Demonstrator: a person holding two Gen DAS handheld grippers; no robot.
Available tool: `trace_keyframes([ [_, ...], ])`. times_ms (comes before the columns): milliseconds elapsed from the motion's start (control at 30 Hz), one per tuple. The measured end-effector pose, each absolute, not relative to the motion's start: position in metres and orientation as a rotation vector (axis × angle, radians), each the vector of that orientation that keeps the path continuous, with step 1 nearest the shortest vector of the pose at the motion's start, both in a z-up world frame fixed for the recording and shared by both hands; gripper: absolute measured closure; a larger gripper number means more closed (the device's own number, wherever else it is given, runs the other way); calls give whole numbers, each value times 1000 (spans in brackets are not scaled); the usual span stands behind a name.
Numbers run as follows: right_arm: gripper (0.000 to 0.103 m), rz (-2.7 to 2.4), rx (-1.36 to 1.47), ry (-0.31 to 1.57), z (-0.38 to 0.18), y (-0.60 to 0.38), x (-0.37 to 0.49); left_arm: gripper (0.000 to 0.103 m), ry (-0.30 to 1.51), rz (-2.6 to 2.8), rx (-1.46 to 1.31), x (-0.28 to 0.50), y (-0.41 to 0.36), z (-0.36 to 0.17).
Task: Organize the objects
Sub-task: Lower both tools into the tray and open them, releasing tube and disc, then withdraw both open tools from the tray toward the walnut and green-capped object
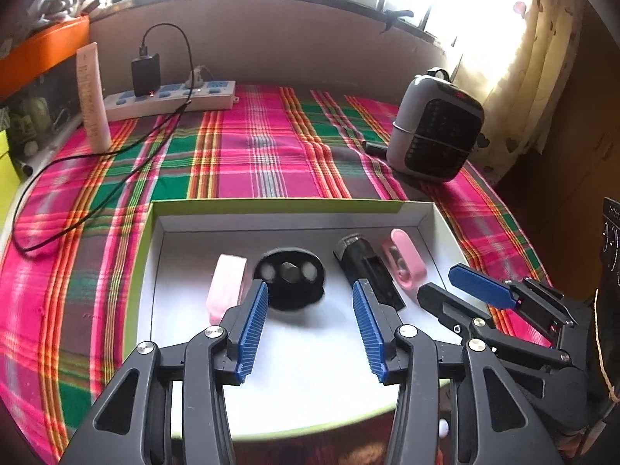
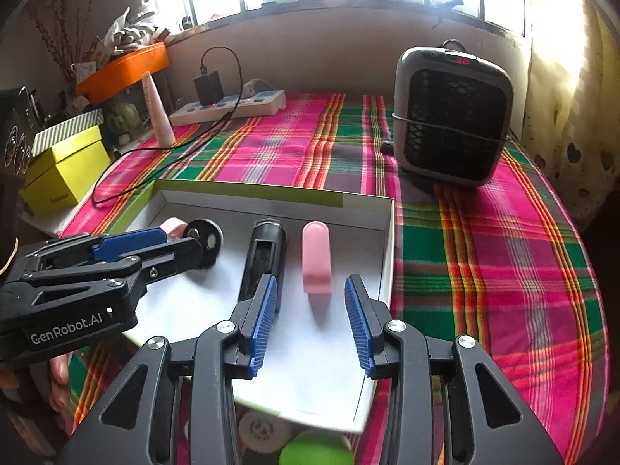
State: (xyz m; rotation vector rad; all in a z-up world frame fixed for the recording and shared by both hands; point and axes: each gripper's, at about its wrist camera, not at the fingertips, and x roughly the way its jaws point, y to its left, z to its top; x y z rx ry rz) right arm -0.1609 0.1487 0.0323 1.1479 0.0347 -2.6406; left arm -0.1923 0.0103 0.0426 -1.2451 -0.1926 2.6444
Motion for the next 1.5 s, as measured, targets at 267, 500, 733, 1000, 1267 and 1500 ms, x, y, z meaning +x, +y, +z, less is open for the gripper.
trace_keyframes([
  [267,65,-2653,1120,19,38,146,-138,58,-195,2657,-1215,-167,9,48],
  [500,65,-2660,1096,23,44,143,-119,58,-210,2667,-1201,-144,6,50],
  [733,65,-2658,1079,15,46,141,-101,58,-173,2699,-1173,-121,8,54],
  [1000,65,-2654,1082,12,42,143,-86,58,-134,2736,-1140,-100,10,53],
  [1267,65,-2650,1084,17,35,146,-72,58,-77,2779,-1118,-83,12,50],
  [1500,65,-2677,1082,20,34,155,-64,58,-113,2764,-1138,-74,5,41],
])
